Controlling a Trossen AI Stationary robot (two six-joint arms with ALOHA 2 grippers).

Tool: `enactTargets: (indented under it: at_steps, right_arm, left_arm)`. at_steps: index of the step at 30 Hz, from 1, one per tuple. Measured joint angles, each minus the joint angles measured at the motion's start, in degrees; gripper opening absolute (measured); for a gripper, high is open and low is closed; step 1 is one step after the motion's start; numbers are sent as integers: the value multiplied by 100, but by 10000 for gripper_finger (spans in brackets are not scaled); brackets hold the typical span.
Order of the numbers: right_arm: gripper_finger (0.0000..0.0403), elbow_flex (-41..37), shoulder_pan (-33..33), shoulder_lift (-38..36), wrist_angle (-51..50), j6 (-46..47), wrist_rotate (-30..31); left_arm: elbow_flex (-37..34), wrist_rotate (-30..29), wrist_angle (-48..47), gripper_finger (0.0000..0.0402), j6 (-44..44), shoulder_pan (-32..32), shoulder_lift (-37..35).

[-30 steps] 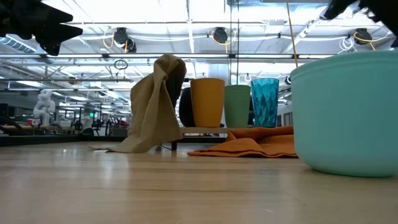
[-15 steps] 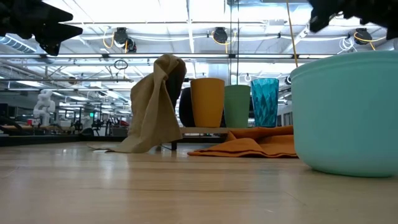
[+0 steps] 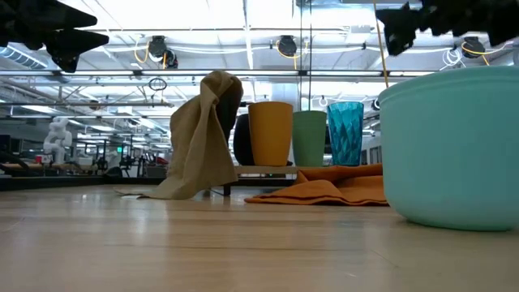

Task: Stack small to large cups/mugs on shelf
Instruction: Put the light blue mug on the shelf

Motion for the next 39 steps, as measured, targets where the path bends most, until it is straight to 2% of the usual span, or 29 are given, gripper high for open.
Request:
enactTargets:
  at_steps: [5,11,15,29,39]
  right_arm:
    - [212,849,522,583,-1203,-176,565]
    - [212,1796,941,1231,-2548,532,697]
    - [212,2100,1216,1628,-3003,752,701]
    - [212,2132,1925,3049,-2624,1212,698]
    - [212,2133,2006,3711,-2277,1399,698]
  left_arm:
    - [0,-45,2,191,-104,0,0]
    - [2,-152,62,191,-151,0,0]
    - [0,-258,108,191,-153,0,0]
    - [0,-259,107,191,-219,0,0]
    - [0,-251,70,191,-212,0,0]
